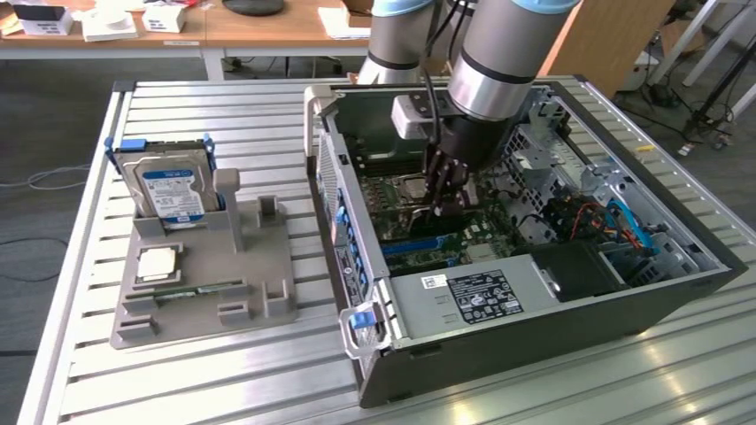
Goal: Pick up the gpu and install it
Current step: 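Insert the gpu into the slot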
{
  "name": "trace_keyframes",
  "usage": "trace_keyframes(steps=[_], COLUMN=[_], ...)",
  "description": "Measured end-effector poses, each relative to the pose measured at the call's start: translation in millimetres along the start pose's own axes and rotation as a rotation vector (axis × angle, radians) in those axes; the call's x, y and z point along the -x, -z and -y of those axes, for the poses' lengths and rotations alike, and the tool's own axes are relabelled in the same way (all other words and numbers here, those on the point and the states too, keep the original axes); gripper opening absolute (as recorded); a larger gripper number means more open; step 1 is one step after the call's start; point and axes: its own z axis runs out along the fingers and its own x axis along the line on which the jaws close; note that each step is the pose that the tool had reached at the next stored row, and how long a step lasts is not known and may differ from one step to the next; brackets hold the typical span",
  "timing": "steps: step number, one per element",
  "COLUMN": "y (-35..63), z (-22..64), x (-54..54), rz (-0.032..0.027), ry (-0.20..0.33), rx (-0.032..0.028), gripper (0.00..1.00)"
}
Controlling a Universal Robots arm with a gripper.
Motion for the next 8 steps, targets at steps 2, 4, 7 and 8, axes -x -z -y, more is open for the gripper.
trace_keyframes(steps=[2,4,7,8], y=[-0.3,-0.5,-0.5,-0.5], z=[-1.6,-3.4,-3.7,-3.7], x=[0.0,0.0,-0.1,-0.1], rz=[0.0002,0.0,0.0,-0.0001], ry=[0.0,0.0,0.0,0.0], rx=[0.0,0.0001,0.0001,0.0001], gripper=[0.27,0.27,0.27,0.27])
